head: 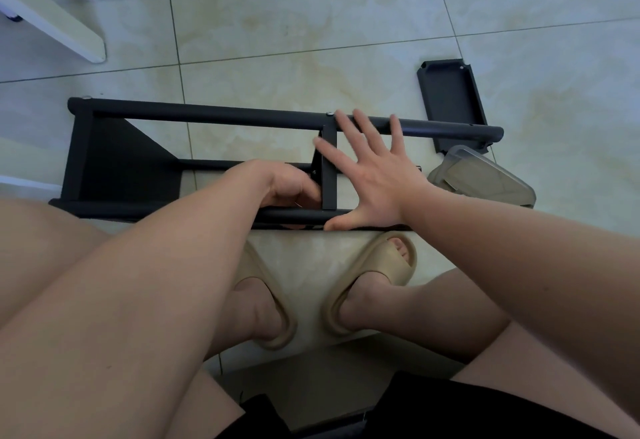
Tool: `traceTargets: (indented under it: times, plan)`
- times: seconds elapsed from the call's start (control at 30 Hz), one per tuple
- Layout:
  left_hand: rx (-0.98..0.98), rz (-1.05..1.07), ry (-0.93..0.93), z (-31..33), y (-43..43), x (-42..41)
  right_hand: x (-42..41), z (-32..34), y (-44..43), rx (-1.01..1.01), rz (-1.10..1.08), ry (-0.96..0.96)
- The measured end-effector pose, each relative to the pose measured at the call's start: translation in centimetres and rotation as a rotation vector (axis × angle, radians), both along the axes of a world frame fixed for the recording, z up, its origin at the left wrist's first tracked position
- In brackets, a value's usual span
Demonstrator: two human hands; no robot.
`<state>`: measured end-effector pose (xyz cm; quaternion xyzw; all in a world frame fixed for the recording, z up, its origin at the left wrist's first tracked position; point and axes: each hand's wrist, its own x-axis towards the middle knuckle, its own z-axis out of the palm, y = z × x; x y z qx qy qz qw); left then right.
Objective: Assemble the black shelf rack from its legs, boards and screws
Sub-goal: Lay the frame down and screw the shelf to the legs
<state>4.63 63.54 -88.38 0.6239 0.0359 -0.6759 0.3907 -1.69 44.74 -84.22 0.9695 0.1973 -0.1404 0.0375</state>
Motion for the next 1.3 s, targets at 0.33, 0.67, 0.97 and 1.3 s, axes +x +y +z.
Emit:
traceTargets:
  times: [0.33, 0.67, 0.97, 1.3]
  plan:
    - [0.001, 0.028, -0.009, 0.1, 0.1, 0.1, 0.7, -0.5, 0.1, 0.034, 0.049, 0.029]
    - [-0.100, 0.034, -0.068, -0.5, 0.4, 0.1, 0.6, -0.7, 0.1, 0.035, 0.042, 0.020]
    - [-0.045, 0.033, 0.068, -0.4, 0.5, 0.2, 0.6, -0.9, 0.0, 0.056, 0.042, 0.015]
    - [-0.008, 0.008, 0.015, -0.6, 0.3, 0.2, 0.9, -1.1, 0.0, 0.060, 0.035, 0.043]
